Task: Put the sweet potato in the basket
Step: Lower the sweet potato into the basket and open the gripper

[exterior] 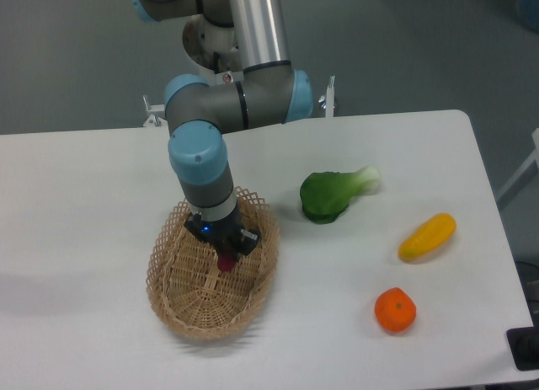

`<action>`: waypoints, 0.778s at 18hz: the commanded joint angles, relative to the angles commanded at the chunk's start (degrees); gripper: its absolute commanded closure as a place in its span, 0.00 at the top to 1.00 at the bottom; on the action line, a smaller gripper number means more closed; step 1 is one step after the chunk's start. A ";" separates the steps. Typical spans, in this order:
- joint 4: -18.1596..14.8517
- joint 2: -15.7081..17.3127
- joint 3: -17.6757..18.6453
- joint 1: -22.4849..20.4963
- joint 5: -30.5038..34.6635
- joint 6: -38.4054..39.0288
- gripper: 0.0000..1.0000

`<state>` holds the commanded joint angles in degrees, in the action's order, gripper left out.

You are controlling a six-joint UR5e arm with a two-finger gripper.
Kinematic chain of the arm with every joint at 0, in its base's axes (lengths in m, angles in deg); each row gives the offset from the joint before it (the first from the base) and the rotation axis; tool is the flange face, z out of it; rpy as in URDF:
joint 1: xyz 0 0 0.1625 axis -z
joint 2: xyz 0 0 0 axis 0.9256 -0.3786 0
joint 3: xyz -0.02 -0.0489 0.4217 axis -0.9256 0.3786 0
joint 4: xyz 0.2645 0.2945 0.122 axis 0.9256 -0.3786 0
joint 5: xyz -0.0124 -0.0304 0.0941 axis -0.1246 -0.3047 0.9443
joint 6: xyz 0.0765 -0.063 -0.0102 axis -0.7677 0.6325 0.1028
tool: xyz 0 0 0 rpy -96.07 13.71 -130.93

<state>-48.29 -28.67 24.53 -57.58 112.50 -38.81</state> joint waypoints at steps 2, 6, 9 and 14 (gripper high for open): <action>0.09 0.00 -0.09 0.00 0.09 0.00 0.58; 0.09 0.70 -1.31 -0.17 0.09 -0.18 1.00; -0.35 1.14 -5.08 -1.31 0.09 -0.18 1.00; -1.40 2.11 -10.89 -7.90 0.09 -8.06 1.00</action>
<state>-49.69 -26.56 13.64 -65.48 112.59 -46.87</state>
